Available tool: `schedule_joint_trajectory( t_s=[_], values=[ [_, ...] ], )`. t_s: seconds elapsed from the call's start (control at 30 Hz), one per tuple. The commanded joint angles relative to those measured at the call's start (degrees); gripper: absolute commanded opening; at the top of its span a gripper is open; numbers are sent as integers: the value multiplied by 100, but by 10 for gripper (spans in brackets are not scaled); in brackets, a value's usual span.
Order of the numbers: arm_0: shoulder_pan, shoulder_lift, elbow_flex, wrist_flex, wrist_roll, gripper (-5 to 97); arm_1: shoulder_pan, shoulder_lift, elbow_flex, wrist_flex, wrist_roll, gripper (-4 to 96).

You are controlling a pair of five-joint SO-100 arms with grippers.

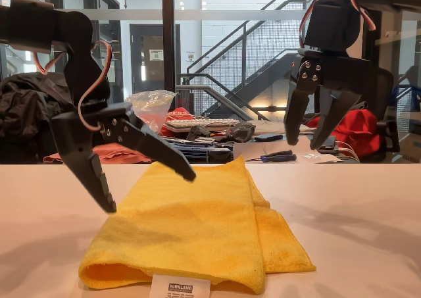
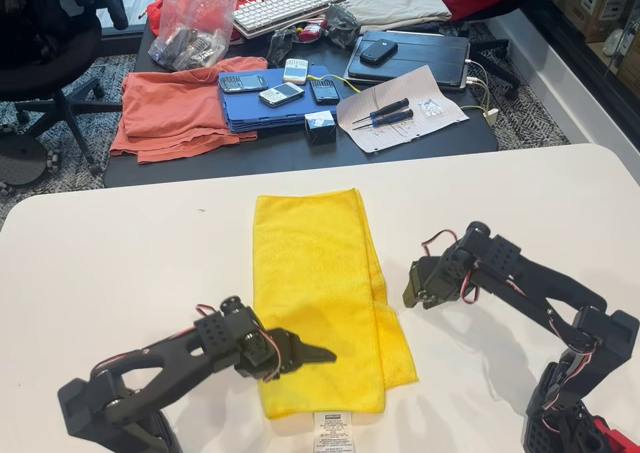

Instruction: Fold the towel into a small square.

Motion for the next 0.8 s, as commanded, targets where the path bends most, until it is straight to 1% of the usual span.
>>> schedule_joint_trajectory(
  t_s=[0.0, 0.1, 0.2, 0.27, 0.43, 0.53, 0.67, 0.77],
  values=[
    [18, 123, -114, 18, 18, 100, -352, 448, -299, 44, 26, 461],
    [-26, 79, -18, 97, 26, 100, -1213, 879, -387, 44, 70, 437],
    [-114, 35, 79, 53, -53, 100, -1907, 1195, -369, 97, 237, 403],
    [-352, -149, 79, 0, -53, 100, -2338, 1450, -448, 44, 299, 380],
    [-879, -721, 79, -44, -53, 100, -3612, 2171, -888, 44, 299, 333],
    [-1459, -1257, 53, -88, 0, 100, -4368, 2347, -1257, 44, 299, 314],
    [-2250, -1828, 44, -606, 35, 100, -4957, 2188, -1740, 35, 299, 296],
    [-2505, -2021, 44, -1274, 35, 102, -5133, 2145, -1978, 123, 299, 291]
  ],
)
